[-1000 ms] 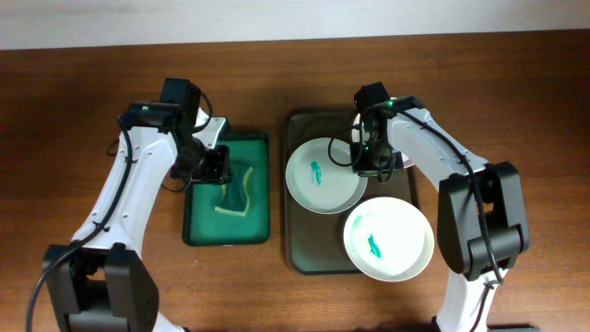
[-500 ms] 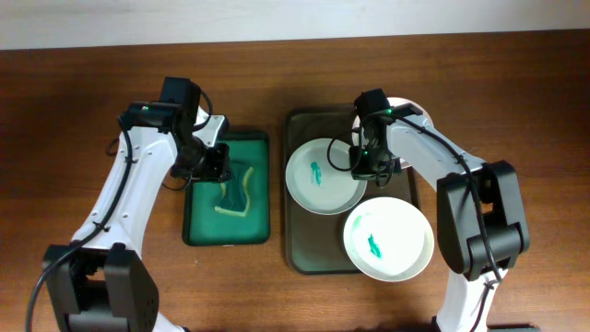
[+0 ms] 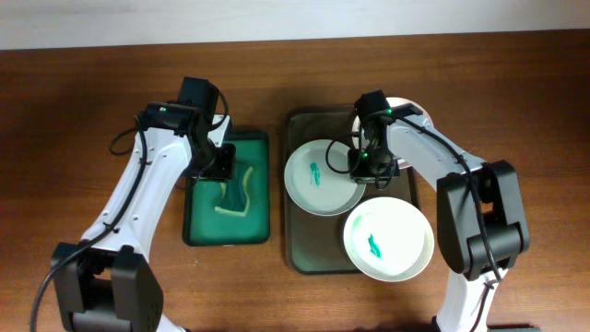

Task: Clean dirty plates on tray and stack at the side
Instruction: 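Lower the left gripper and pinch the green-yellow sponge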

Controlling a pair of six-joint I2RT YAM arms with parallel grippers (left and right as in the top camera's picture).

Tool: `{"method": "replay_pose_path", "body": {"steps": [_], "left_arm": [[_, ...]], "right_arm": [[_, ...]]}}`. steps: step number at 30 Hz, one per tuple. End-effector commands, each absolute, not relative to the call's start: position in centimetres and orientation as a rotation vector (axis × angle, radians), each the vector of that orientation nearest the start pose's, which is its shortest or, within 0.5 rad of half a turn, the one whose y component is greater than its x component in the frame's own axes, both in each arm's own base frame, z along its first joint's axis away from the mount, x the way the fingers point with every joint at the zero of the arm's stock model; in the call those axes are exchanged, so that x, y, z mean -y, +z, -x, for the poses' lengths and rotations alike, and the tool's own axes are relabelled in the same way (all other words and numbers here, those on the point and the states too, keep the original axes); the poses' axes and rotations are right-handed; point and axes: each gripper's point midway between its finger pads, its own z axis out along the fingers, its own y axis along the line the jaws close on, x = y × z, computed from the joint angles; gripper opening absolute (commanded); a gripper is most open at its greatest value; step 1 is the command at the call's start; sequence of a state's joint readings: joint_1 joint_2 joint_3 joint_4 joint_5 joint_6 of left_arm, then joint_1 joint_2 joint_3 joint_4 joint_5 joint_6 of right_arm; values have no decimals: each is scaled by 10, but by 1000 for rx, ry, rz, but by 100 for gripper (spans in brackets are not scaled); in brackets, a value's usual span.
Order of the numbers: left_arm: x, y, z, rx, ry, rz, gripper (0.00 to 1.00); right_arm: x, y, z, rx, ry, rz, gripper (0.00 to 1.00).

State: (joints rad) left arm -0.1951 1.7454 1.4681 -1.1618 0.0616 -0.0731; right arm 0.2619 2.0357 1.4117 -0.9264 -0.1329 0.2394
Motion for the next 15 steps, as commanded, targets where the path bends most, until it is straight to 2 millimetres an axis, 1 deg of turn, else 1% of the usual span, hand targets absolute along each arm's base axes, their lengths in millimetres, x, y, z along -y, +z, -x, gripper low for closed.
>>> {"method": "replay_pose_path", "body": {"steps": [1, 3, 6, 7, 8, 9, 10, 11, 12, 13, 15], "left_arm": [[76, 121, -344, -3007, -89, -164, 32], [76, 121, -344, -3007, -89, -164, 31], [76, 121, -344, -3007, -89, -165, 31], [75, 121, -344, -3007, -89, -164, 31], [75, 121, -344, -3007, -89, -164, 31], [75, 121, -344, -3007, -89, -164, 30], [76, 121, -344, -3007, -89, -165, 30], [76, 121, -344, -3007, -89, -164, 30], [76, 121, -344, -3007, -89, -164, 30], [76, 121, -344, -3007, -89, -164, 30], [76, 121, -344, -3007, -89, -165, 30]], "right_arm": [[-122, 20, -368, -3107, 204, 41, 25], [-122, 28, -371, -3106, 204, 41, 25], [-124, 47, -376, -3095, 207, 46, 27], [-123, 49, -374, -3106, 203, 45, 29], [-122, 49, -371, -3117, 199, 43, 33], [-122, 48, -369, -3127, 197, 42, 49], [-122, 48, -368, -3131, 196, 42, 77], [-122, 48, -368, -3131, 196, 42, 94], [-122, 48, -368, -3130, 196, 42, 99], [-121, 48, -367, -3135, 193, 42, 98], [-121, 47, -365, -3146, 190, 41, 58]]}}
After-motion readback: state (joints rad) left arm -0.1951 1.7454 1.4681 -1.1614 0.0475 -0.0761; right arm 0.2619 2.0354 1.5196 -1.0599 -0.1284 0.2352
